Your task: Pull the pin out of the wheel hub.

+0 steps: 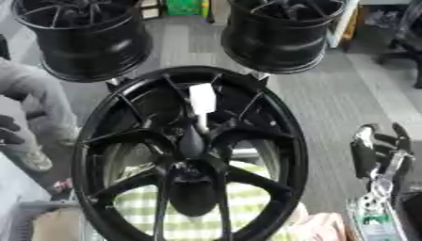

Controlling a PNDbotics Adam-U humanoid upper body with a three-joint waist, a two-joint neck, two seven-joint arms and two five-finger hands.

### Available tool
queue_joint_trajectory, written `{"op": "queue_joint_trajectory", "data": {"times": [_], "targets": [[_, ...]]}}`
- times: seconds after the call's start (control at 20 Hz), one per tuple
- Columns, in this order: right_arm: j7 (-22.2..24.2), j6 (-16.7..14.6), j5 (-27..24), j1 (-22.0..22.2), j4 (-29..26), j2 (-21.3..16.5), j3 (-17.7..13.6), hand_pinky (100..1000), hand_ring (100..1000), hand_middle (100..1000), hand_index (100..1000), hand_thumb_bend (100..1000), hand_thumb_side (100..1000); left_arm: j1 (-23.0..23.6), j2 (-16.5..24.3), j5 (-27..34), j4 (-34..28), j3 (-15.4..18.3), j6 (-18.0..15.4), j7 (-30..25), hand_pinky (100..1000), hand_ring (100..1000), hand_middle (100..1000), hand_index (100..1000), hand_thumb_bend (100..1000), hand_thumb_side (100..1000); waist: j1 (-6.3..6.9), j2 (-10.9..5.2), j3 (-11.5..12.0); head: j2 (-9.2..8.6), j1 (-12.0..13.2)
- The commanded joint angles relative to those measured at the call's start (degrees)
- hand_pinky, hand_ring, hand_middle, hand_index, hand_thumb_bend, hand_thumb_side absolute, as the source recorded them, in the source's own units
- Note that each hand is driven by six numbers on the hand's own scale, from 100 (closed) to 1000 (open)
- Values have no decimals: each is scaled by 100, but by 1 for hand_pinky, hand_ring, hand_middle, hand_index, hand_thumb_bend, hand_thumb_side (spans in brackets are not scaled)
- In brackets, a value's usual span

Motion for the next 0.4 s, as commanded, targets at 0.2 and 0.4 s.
{"op": "queue_joint_trajectory", "data": {"times": [0.2,0.4], "targets": [[-14,-22,-6,-25,-111,-71,-15,572,597,633,900,100,556,-13,30,-53,-165,-22,-8,-30,724,580,601,727,100,903,6,-60,3,-15,11],[-17,-22,-8,-21,-110,-63,-13,572,597,633,900,100,556,-4,26,-75,-171,-18,-19,-34,724,580,602,728,100,903,5,-62,10,-15,2]]}}
